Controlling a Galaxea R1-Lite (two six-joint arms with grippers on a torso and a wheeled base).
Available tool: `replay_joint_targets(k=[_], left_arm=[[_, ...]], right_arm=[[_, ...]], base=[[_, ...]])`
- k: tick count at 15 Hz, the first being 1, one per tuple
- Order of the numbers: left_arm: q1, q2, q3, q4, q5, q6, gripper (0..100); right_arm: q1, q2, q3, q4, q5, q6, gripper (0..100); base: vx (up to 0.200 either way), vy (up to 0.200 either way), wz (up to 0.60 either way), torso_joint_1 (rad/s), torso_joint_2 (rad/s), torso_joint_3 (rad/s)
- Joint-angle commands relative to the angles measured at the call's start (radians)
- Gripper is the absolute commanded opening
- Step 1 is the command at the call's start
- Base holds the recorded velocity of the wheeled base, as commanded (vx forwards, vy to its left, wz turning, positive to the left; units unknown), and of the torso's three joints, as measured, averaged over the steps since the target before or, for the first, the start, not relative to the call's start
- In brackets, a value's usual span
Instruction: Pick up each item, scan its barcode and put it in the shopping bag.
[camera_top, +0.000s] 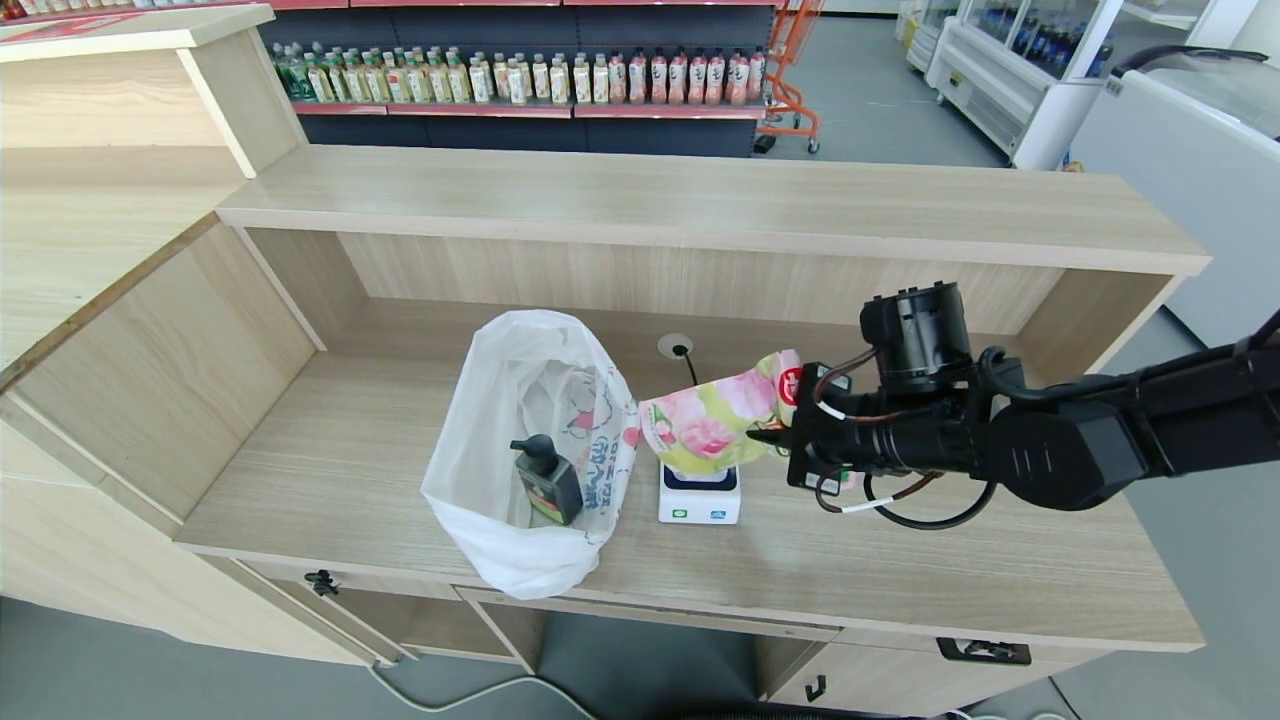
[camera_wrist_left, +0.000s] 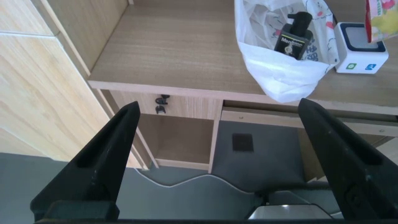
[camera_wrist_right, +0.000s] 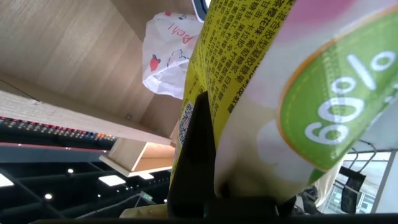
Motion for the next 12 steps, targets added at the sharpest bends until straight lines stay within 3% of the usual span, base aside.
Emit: replay_joint_targets(k=[1,12], left_arm=[[0.000,0.000,0.000,0.000,0.000,0.000,100],[-0.001,0.000,0.000,0.000,0.000,0.000,100]], right_arm=[[0.001,-0.004,0.000,-0.001,0.008,0.003,0],[0.009,-0.008,0.000,0.003,0.011,-0.002,0]], base=[[0.000,0.000,0.00,0.000,0.00,0.000],[0.000,0.000,0.00,0.000,0.00,0.000]])
